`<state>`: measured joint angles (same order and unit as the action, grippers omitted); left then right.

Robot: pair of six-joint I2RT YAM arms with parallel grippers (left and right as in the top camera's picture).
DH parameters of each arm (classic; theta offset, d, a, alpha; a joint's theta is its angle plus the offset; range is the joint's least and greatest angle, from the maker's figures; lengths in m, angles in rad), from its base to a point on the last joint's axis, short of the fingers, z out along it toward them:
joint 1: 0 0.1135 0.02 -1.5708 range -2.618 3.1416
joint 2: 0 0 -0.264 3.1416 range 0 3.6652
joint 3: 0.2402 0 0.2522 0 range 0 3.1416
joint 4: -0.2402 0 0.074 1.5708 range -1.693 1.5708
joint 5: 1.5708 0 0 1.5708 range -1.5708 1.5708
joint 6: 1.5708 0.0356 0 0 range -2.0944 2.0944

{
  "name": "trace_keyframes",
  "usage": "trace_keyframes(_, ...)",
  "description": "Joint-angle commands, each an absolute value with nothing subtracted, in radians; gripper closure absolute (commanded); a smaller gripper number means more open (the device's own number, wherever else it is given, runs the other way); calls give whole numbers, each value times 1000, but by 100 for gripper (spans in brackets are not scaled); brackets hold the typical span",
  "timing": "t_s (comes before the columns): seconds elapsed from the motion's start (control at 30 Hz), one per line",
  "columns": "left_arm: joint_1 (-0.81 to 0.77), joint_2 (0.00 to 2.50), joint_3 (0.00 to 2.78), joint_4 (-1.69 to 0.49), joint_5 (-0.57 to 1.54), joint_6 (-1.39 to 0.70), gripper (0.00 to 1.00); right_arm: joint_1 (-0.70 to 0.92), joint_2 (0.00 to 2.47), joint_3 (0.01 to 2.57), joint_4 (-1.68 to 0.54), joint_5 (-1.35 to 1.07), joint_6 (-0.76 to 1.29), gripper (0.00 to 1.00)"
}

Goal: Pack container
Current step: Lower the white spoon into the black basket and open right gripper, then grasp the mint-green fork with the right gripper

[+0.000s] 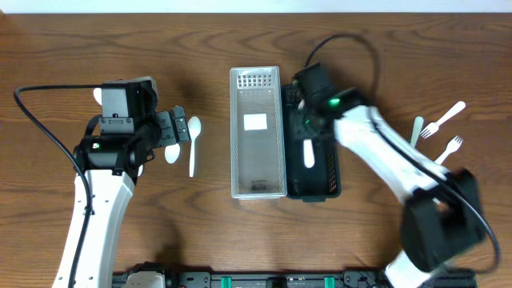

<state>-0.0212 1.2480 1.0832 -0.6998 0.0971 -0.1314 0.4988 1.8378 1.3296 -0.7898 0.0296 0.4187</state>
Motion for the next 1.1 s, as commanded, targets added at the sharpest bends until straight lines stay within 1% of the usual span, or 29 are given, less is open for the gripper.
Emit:
trace_keyframes(0.0,-16,1241,1104,-704,85,-136,2,520,1868,1326,-784,32,434,85)
trace_keyframes(0.03,-16,1241,1104,-706,85,-136,2,520,1868,1326,-778,32,434,81)
trace_keyframes(0.1,-16,1241,1104,-708,85,-136,2,518,1860,1328,-763,33,430,67)
trace_keyframes(0.23,-16,1241,1104,-711,85,-136,2,495,1822,1342,-746,33,400,59)
trace_keyframes(0.37,-16,1241,1104,-711,85,-132,2,440,1726,1402,-776,40,361,58)
trace_keyframes(0.47,-16,1241,1104,-711,85,-132,2,373,1635,1446,-811,101,363,57)
trace_keyframes(0.57,-16,1241,1104,-711,85,-132,2,278,1550,1458,-855,188,382,48)
trace_keyframes(0.67,-16,1241,1104,-711,85,-132,2,144,1511,1457,-940,236,408,46)
trace_keyframes(0.77,-16,1241,1104,-710,85,-132,2,2,1528,1434,-1022,227,400,34)
trace_keyframes(0.83,-16,1241,1104,-710,85,-132,2,-72,1550,1388,-1031,216,394,36)
trace_keyframes(0.9,-16,1241,1104,-710,85,-132,2,-136,1582,1325,-1015,155,382,37)
trace_keyframes(0.97,-16,1241,1104,-710,85,-132,2,-178,1621,1261,-983,97,361,37)
trace_keyframes(1.07,-16,1241,1104,-710,85,-132,2,-203,1671,1185,-933,85,358,37)
